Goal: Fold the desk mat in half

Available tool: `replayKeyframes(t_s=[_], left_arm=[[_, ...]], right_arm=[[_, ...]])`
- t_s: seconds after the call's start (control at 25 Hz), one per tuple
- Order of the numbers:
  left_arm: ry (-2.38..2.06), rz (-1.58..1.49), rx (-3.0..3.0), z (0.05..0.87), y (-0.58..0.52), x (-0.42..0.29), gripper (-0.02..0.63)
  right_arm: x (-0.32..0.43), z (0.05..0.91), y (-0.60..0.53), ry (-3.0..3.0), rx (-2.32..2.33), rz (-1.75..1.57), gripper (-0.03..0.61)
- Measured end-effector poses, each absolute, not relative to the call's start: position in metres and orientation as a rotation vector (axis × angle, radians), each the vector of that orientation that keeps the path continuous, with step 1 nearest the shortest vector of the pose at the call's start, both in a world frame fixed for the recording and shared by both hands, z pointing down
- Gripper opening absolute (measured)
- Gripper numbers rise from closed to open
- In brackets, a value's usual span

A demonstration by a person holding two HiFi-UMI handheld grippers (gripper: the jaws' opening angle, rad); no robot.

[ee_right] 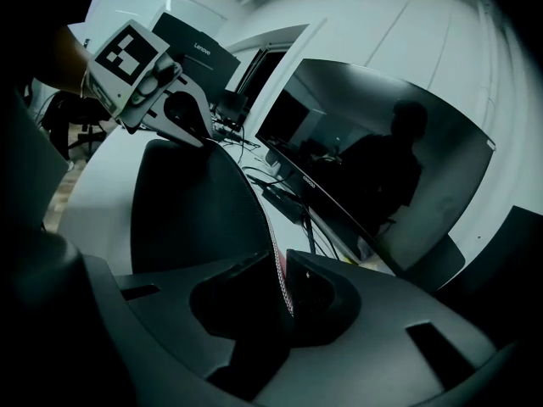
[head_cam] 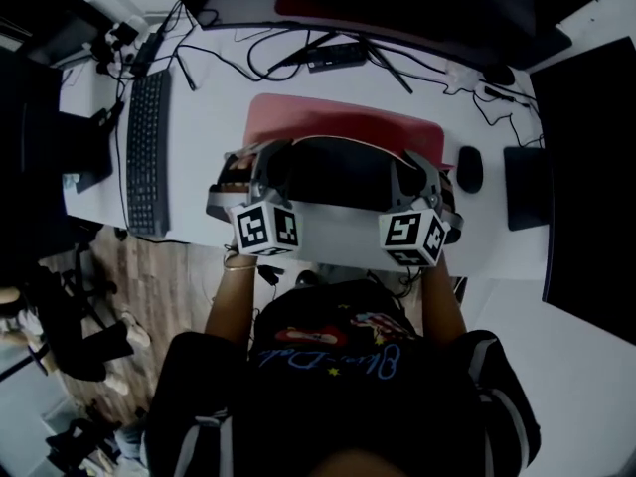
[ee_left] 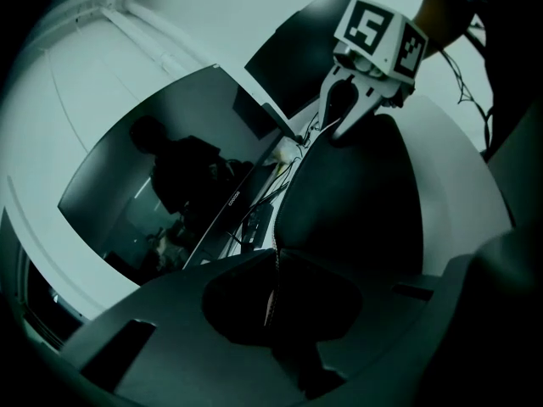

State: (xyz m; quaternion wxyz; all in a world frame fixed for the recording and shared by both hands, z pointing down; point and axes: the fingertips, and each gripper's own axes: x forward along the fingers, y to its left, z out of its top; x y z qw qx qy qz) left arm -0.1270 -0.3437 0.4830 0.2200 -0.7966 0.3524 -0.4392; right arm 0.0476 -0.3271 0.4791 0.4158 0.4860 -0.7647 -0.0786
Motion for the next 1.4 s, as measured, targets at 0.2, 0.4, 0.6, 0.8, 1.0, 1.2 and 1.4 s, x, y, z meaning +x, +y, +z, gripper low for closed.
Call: replayKeyframes(t_s=[0.2, 0.4, 0.6, 0.8, 1.0, 1.2, 1.4], left_arm=[[1.011, -1.269, -2.186, 0.500, -0.382, -0.123, 0.017], [0.990, -1.312, -2.163, 0.516, -0.407, -0.117, 0.017], [0.970, -1.385, -2.139, 0.534, -0.424, -0.113, 0.017], [0.942, -1.447, -2.128, 0.554, -0.432, -0.108, 0.017], [0.916, -1.516, -2.066, 0.562, -0.436, -0.107, 0.021], [0.949, -1.496, -2.020, 0.562, -0.446, -0.108, 0.098], [1.083, -1.451, -2.041, 0.550, -0.458, -0.120, 0.247]], right_arm=[[0.051, 0.497, -0.367, -1.896, 1.221, -0.175, 0.052], [0.056, 0.513, -0.389, -1.888, 1.197, -0.134, 0.054], [0.060, 0.533, -0.402, -1.875, 1.158, -0.085, 0.054], [0.062, 0.546, -0.409, -1.861, 1.100, -0.072, 0.061], [0.062, 0.553, -0.414, -1.854, 1.070, -0.081, 0.082], [0.065, 0.552, -0.420, -1.872, 1.091, -0.078, 0.124], [0.073, 0.548, -0.424, -1.891, 1.165, -0.047, 0.216]])
